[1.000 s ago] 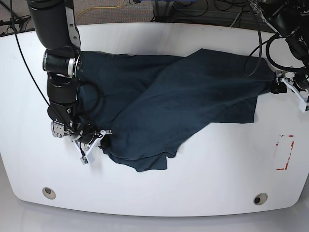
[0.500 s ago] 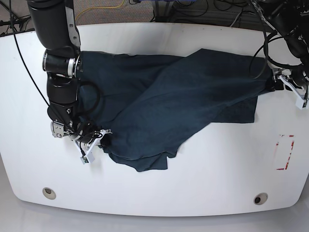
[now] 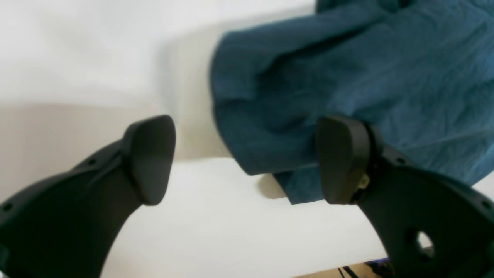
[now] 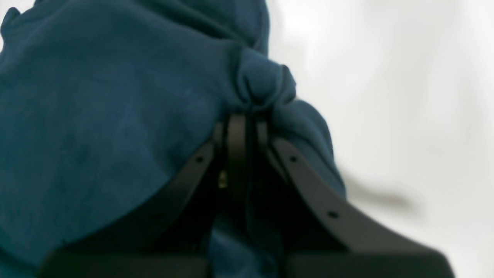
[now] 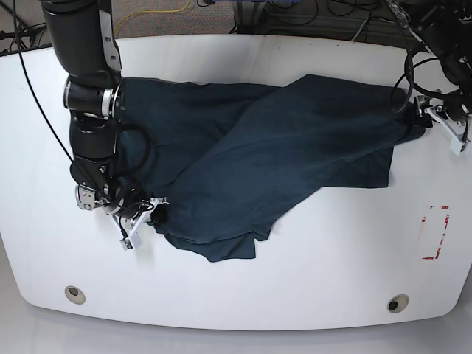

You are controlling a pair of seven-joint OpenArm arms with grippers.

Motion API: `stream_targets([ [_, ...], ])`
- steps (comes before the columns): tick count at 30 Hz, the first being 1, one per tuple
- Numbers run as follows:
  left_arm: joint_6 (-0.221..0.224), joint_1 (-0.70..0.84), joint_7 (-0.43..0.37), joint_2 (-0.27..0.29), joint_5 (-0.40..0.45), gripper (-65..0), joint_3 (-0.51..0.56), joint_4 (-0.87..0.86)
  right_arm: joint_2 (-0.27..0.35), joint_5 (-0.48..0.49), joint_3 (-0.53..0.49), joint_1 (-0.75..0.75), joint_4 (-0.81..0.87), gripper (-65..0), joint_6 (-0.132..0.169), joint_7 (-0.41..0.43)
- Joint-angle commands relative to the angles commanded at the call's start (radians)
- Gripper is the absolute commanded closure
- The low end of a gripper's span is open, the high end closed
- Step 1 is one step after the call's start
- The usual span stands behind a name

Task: Fold the T-shirt properly
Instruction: 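Move both grippers to opposite shirt edges and grasp them, then lift the teal shirt with both grippers and pull it taut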

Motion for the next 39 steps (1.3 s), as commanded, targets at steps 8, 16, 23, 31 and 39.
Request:
stream_targets([
  [8,0.000,-0.026,-0.014,0.021,-0.002,-52.5,0.068,0.000,-0.003,0.000,0.000,-0.015,0.000,0.0,0.000,0.002],
  [16,0.002,-0.034,-0.012,0.029,0.000,-52.2,0.078,0.000,-0.003,0.000,0.002,-0.020,0.000,0.0,0.000,0.002],
  [23,0.002,-0.035,-0.012,0.028,0.005,-34.7,0.140,-0.003,0.000,0.002,0.002,-0.020,0.000,0.0,0.000,0.000],
  [31,0.008,-0.035,-0.014,0.029,0.005,-14.3,0.176,0.003,-0.003,0.002,0.002,-0.025,0.072,0.0,0.000,-0.014],
  [39,0.008,-0.040,-0.054,0.021,0.003,0.0,0.161,0.008,-0.006,0.003,0.003,-0.100,0.338,0.0,0.000,-0.184],
])
